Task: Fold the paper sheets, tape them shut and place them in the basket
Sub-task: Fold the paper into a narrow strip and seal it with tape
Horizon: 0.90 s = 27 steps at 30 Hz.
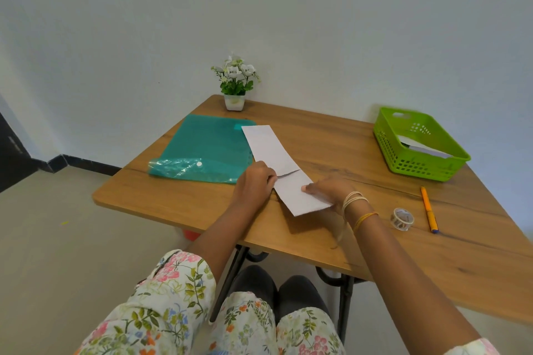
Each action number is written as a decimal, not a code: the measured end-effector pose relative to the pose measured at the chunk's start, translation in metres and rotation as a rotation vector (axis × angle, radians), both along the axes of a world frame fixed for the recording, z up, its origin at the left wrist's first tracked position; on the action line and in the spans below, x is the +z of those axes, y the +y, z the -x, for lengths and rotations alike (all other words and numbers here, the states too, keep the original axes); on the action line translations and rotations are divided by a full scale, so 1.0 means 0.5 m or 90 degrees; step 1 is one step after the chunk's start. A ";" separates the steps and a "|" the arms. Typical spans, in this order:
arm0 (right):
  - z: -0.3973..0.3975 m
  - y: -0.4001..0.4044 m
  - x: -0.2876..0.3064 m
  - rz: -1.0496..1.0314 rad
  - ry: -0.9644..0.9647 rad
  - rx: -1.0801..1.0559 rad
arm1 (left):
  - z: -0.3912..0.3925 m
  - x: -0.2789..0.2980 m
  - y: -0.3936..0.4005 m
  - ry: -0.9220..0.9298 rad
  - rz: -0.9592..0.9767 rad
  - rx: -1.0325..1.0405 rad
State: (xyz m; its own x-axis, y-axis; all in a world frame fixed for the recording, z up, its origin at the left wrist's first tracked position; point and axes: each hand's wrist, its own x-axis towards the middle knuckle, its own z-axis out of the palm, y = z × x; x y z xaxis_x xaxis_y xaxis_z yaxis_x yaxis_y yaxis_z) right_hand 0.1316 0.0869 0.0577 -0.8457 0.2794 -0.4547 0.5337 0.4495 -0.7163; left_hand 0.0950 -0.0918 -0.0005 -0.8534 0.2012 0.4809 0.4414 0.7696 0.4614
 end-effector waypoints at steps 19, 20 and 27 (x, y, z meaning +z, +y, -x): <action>-0.015 -0.066 -0.015 0.127 0.266 -0.109 | -0.005 0.006 0.001 0.008 0.017 -0.044; -0.016 -0.067 -0.020 0.109 0.279 -0.111 | -0.007 0.007 -0.001 0.009 0.013 -0.049; 0.008 -0.070 -0.036 0.053 0.280 -0.165 | -0.014 0.009 -0.002 0.013 0.000 -0.083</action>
